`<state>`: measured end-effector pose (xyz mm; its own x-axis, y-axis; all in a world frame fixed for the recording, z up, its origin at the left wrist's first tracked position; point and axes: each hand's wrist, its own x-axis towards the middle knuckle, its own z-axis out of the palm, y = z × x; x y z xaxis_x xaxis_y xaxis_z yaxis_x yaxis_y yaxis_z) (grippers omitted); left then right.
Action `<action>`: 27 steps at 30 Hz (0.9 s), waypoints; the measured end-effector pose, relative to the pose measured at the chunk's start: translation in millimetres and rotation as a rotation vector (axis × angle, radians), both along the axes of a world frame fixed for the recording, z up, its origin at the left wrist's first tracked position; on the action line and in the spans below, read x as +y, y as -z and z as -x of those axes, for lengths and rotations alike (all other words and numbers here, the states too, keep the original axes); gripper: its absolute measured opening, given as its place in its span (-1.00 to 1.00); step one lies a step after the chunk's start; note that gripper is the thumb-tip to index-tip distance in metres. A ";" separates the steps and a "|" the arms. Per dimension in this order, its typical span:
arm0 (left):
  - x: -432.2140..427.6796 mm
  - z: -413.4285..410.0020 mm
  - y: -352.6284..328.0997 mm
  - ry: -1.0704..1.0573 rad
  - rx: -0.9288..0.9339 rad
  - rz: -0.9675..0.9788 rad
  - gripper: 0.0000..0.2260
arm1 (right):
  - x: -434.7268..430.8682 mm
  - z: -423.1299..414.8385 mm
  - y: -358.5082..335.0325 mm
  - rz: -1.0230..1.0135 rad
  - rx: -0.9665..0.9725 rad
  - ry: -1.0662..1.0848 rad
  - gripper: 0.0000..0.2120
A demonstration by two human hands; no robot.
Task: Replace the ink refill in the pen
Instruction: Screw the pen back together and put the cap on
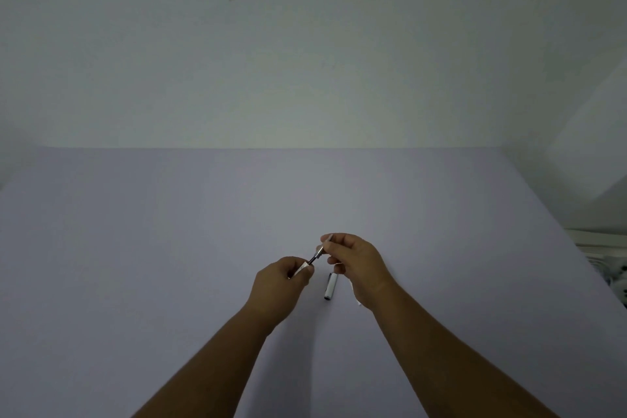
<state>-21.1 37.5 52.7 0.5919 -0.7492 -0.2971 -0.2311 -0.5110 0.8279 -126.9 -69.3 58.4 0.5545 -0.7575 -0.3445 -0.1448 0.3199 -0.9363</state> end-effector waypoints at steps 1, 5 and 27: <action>0.7 0.2 -1.6 0.002 0.003 0.003 -0.83 | 0.0 0.8 -1.5 -0.003 0.002 -0.006 -0.87; 2.0 3.0 -9.2 -0.007 0.050 0.038 -0.81 | 4.2 1.1 -4.4 -0.004 0.023 -0.074 -0.89; -6.2 16.3 -30.6 0.056 -0.225 0.062 -0.76 | 7.4 1.3 -18.0 0.061 0.207 -0.053 -0.64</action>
